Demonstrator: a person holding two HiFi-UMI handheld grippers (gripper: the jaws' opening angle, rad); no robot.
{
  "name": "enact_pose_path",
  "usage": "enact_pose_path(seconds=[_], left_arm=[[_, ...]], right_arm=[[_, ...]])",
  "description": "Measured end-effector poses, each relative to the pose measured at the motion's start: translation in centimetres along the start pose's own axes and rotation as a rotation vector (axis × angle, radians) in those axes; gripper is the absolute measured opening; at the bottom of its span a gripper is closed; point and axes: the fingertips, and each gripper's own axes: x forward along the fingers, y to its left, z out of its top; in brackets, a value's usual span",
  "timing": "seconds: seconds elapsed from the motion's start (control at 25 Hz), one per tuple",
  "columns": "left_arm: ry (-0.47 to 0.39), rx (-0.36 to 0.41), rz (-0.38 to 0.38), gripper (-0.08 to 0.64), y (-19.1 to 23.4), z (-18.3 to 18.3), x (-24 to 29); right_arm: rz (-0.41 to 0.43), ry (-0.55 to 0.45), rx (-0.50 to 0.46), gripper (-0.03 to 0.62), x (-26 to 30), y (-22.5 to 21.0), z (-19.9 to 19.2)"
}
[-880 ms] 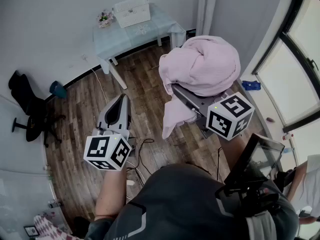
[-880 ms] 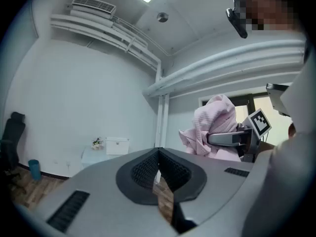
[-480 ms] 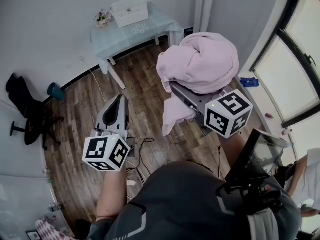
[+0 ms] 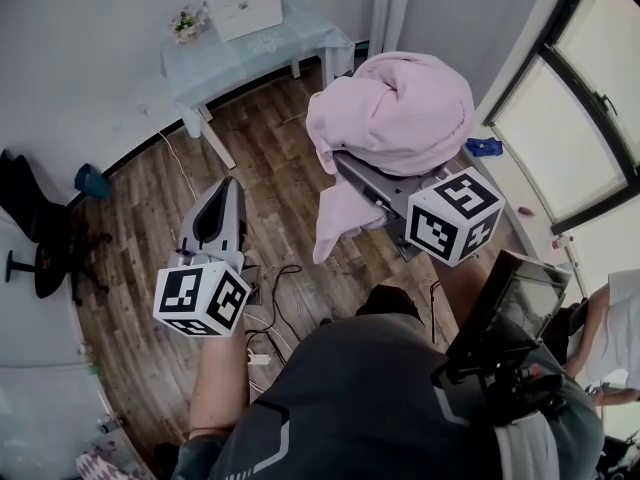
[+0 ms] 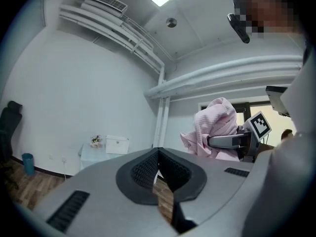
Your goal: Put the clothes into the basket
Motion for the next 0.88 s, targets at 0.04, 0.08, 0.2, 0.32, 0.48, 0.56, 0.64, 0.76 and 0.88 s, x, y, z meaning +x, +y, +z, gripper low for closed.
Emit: enact_pose_path(seconds=[0.04, 0.08, 0.2, 0.32, 0.48, 0.56, 0.64, 0.76, 0.88], left_arm=[[-0.002, -0.001, -0.004, 0.008, 0.4, 0.0, 0.0], [-0.004, -0.005, -0.007, 0.008, 0.8, -0.1, 0.2], [-0.015, -0.015, -0.017, 0.008, 1.2, -0.3, 1.2], [-0.023, 0.004, -0.022, 0.008, 1.2, -0.3, 2.7], [-0.012, 0.019, -0.001, 0.009, 2.0, -0.4, 5.9], [-0.004, 0.023, 0.017, 0.008, 2.7, -0.3, 7.7], [-0.001, 0.028, 0.038, 0.009, 3.5, 0.0, 9.8], [0.005, 0.028, 0.083, 0.008, 5.1, 0.6, 14.4], [0.022, 0.023, 0.129, 0.009, 6.6, 1.0, 20.4]], right_arm=[[-0.003, 0.005, 0.000, 0.331, 0.3, 0.3, -0.1], [-0.005, 0.011, -0.001, 0.331, 0.7, 0.3, -0.3], [-0.006, 0.021, -0.006, 0.331, 1.5, -0.2, -0.6], [-0.003, 0.007, -0.007, 0.331, 2.5, -1.5, -0.3], [0.015, -0.011, 0.014, 0.331, 4.6, -4.6, -0.1], [0.029, -0.018, 0.023, 0.331, 6.0, -6.3, 0.1], [0.048, -0.020, 0.032, 0.331, 7.5, -8.2, 0.4], [0.078, -0.022, 0.040, 0.331, 10.5, -12.4, 1.3], [0.095, -0.022, 0.041, 0.331, 14.3, -18.2, 2.6]])
